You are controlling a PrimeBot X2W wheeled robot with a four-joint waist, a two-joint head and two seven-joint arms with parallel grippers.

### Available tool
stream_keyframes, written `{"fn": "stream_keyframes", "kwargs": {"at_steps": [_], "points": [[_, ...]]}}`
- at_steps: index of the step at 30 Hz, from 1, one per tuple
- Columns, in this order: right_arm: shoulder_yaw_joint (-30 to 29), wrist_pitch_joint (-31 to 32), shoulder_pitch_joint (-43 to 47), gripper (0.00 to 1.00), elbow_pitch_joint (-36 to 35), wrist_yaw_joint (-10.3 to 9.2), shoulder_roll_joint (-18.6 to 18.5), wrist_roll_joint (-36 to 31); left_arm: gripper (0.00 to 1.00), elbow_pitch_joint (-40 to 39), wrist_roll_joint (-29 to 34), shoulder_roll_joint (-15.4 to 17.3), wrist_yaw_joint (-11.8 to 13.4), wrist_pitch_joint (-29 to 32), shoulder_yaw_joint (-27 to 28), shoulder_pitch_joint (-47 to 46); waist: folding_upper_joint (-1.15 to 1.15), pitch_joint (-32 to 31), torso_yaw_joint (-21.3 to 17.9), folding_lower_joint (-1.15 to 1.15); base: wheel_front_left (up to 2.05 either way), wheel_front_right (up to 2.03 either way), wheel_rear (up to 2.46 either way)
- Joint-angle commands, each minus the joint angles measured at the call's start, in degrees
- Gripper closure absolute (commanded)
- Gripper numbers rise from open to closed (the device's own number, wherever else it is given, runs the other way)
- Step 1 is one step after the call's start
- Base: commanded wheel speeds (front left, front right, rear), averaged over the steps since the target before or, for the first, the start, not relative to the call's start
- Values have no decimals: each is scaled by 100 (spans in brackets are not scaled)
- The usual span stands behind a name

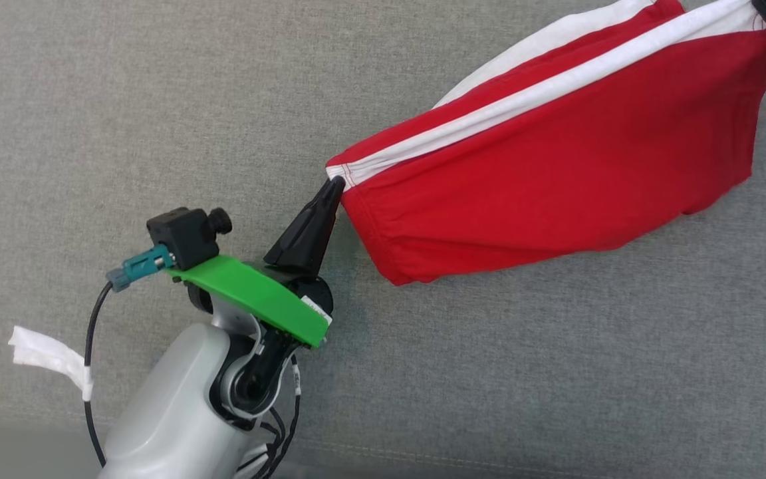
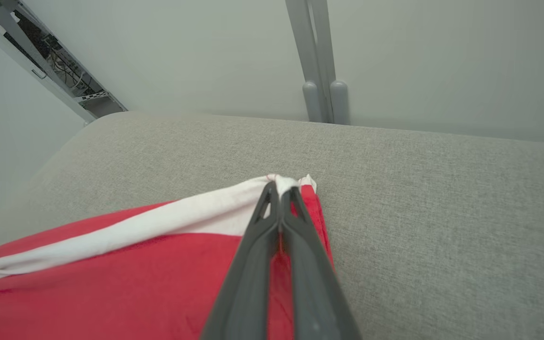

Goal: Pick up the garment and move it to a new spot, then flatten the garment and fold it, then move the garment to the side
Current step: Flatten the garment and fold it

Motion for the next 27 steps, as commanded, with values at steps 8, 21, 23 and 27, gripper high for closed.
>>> {"fn": "stream_keyframes", "kwargs": {"at_steps": [8, 21, 23, 27], "points": [[457, 128, -794, 55, 703, -1, 200, 140, 69, 558, 106, -256, 61, 0, -70, -502, 0, 377, 323, 0, 0, 0, 0], [907, -1156, -483, 0, 812, 0, 333, 449, 0, 832, 1081, -96, 424, -948, -32, -306, 0, -176, -16, 0, 0, 0, 0], [1111, -1517, -175, 0, 717, 0, 372, 487, 0, 641, 1514, -52, 687, -1044, 119, 6, 0, -440, -192, 0, 0, 0, 0], [1377, -1983, 259, 0, 708, 0, 440, 477, 0, 79, 2405, -118, 1046, -1053, 572, 602, 0, -807, -365, 0, 0, 0, 0]]}}
